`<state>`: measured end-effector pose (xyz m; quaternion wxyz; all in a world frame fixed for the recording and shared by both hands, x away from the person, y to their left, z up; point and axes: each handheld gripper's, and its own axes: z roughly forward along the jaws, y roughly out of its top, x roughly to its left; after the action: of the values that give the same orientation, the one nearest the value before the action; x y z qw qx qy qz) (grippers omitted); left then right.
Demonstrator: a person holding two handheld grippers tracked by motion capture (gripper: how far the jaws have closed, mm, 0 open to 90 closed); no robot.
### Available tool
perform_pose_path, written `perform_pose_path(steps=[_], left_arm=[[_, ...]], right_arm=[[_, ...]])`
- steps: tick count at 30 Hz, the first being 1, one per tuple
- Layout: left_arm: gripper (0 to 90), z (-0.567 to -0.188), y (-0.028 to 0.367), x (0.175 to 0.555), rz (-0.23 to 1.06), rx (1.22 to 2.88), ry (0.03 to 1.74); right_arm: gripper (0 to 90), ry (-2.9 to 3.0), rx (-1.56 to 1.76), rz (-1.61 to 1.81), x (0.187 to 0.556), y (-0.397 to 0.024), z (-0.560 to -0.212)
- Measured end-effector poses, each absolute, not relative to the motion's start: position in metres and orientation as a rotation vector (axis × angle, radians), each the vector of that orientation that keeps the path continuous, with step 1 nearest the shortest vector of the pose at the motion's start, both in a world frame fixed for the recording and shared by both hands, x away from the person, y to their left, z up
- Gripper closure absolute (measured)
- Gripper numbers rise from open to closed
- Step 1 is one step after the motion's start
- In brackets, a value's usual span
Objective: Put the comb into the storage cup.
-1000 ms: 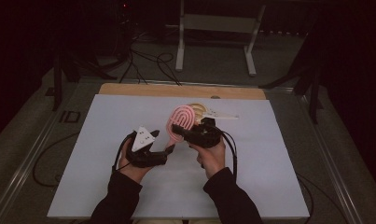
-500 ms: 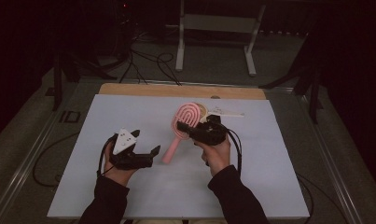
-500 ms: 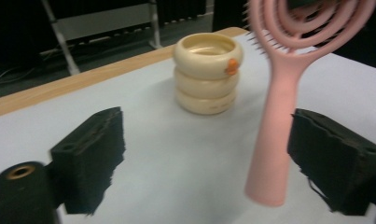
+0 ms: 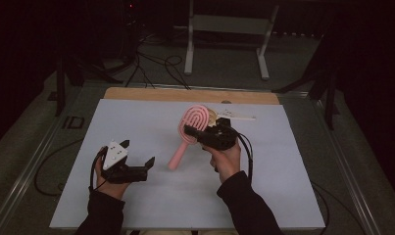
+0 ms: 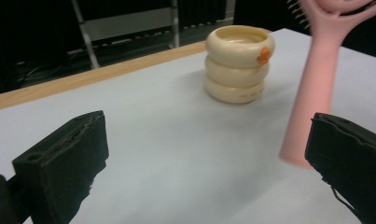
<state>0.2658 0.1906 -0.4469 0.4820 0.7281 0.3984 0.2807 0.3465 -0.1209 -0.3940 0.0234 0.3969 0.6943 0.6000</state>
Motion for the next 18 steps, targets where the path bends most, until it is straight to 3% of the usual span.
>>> perform_pose_path(steps=[7,18], left_arm=[[0.5,-0.469,0.216,0.253,0.785,1.753,0.991],[0.5,-0.478,0.228,0.247,0.742,1.737,0.995]], right_arm=[[64.0,2.153,1.218,1.856,0.347,-0.119,-0.389],[64.0,2.150,1.212,1.865,0.352,-0.114,-0.381]])
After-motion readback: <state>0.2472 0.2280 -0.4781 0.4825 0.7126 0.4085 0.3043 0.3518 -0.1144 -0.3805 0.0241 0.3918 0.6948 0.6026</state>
